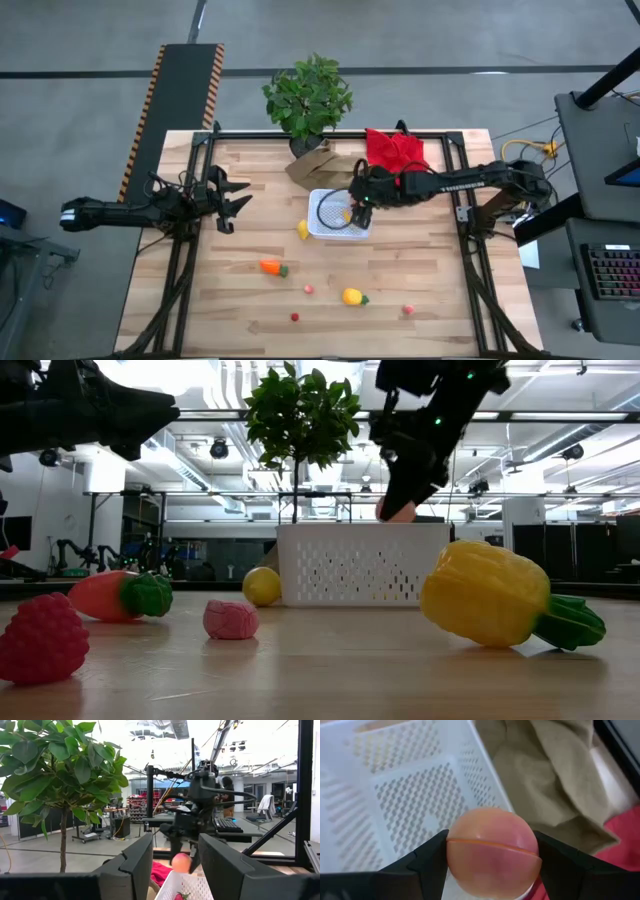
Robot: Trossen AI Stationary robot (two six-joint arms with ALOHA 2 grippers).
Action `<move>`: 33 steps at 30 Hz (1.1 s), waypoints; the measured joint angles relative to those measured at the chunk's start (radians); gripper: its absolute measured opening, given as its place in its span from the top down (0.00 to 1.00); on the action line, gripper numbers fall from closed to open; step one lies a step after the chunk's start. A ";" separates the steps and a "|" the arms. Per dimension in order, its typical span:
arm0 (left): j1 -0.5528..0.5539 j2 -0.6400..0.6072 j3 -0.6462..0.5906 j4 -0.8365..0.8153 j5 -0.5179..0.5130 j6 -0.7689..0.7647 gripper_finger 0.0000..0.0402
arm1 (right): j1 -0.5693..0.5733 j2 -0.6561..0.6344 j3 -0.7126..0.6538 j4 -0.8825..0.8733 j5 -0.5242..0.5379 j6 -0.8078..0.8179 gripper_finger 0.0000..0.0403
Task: Pick and placing Produce into tupperware
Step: Put the top pink peach into the bin, then put the right pink peach into the bin
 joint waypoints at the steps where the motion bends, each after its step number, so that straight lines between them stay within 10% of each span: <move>1: 0.000 0.000 0.000 -0.001 0.000 0.000 0.64 | -0.012 0.004 0.000 0.005 -0.008 -0.014 0.39; 15: 0.000 0.000 0.000 -0.010 0.000 -0.001 0.64 | -0.047 0.124 0.004 0.010 -0.045 -0.068 0.30; 33: -0.001 0.011 0.000 -0.014 0.002 0.008 0.64 | -0.007 -0.063 0.117 -0.056 -0.054 -0.056 0.19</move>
